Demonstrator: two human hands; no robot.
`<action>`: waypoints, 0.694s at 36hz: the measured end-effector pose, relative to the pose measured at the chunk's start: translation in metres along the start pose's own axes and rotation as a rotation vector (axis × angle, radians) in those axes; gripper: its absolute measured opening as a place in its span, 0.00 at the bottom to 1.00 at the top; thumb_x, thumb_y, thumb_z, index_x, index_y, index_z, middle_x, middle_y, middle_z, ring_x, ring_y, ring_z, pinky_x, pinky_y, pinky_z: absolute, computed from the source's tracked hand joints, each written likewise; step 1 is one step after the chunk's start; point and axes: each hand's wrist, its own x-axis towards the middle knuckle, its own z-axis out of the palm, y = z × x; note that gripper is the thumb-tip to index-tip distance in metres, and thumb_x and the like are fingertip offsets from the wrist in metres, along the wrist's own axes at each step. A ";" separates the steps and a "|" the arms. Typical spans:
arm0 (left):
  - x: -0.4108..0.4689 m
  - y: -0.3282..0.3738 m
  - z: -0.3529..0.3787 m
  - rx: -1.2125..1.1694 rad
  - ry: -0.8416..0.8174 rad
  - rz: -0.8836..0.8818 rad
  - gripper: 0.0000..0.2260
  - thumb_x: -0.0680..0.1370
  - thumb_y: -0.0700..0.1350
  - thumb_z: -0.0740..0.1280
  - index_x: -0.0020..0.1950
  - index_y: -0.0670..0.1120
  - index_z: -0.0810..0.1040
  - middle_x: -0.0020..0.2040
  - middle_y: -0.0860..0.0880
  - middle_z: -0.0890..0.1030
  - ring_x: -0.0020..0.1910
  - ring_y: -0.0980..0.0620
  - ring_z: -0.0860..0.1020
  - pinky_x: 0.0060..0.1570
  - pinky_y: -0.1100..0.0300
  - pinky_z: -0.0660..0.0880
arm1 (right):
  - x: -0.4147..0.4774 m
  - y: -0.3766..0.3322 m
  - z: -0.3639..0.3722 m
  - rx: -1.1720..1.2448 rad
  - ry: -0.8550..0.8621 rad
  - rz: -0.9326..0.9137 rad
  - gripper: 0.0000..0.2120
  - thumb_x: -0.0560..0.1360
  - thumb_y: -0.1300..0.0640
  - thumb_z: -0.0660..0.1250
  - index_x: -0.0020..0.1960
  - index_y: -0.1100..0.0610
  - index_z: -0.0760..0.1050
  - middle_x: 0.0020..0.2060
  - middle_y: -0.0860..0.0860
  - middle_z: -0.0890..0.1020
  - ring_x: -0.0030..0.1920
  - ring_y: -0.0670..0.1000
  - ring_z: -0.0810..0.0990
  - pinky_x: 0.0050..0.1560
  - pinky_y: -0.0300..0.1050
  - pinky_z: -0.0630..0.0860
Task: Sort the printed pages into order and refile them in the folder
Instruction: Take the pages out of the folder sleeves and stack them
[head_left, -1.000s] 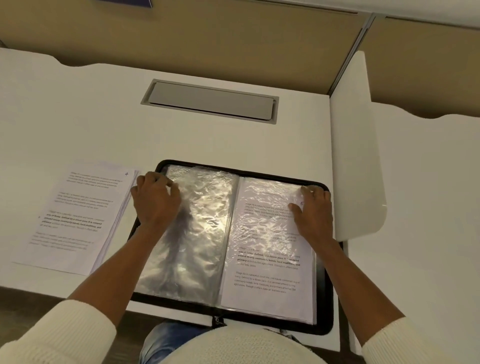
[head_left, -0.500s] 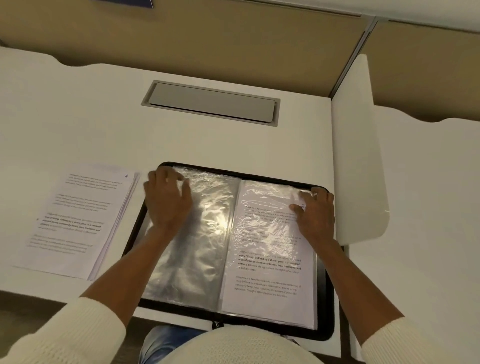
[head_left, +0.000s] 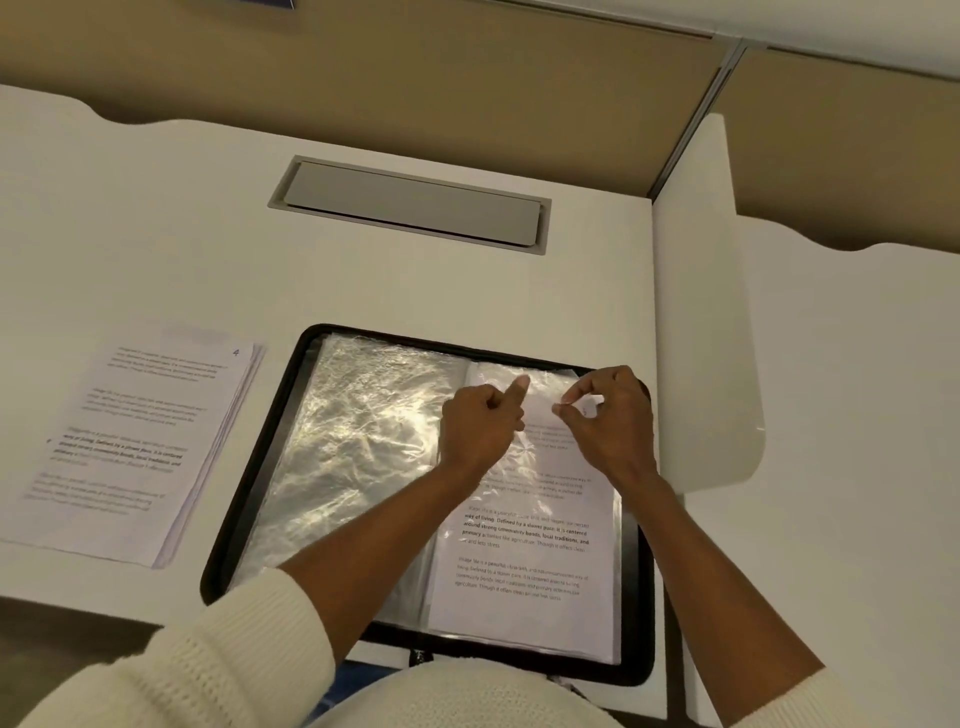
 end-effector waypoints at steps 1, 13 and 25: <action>0.002 0.008 0.002 -0.063 -0.023 -0.079 0.28 0.79 0.68 0.68 0.41 0.44 0.85 0.34 0.50 0.86 0.35 0.50 0.86 0.45 0.49 0.86 | 0.000 0.000 -0.001 0.005 -0.007 -0.015 0.11 0.69 0.54 0.83 0.43 0.50 0.81 0.49 0.47 0.77 0.49 0.42 0.73 0.45 0.36 0.73; 0.015 0.035 0.012 -0.226 0.003 -0.403 0.08 0.73 0.42 0.72 0.44 0.37 0.85 0.35 0.43 0.86 0.29 0.48 0.82 0.33 0.57 0.79 | 0.009 -0.014 -0.015 0.125 -0.082 -0.018 0.17 0.69 0.50 0.82 0.53 0.46 0.79 0.53 0.45 0.77 0.53 0.45 0.80 0.47 0.46 0.81; 0.012 0.027 0.015 -0.219 0.065 -0.295 0.08 0.76 0.42 0.72 0.42 0.37 0.84 0.34 0.44 0.86 0.30 0.49 0.82 0.35 0.55 0.82 | 0.086 -0.065 -0.005 -0.514 -0.531 0.246 0.24 0.68 0.38 0.81 0.52 0.55 0.80 0.43 0.50 0.83 0.42 0.53 0.84 0.48 0.48 0.82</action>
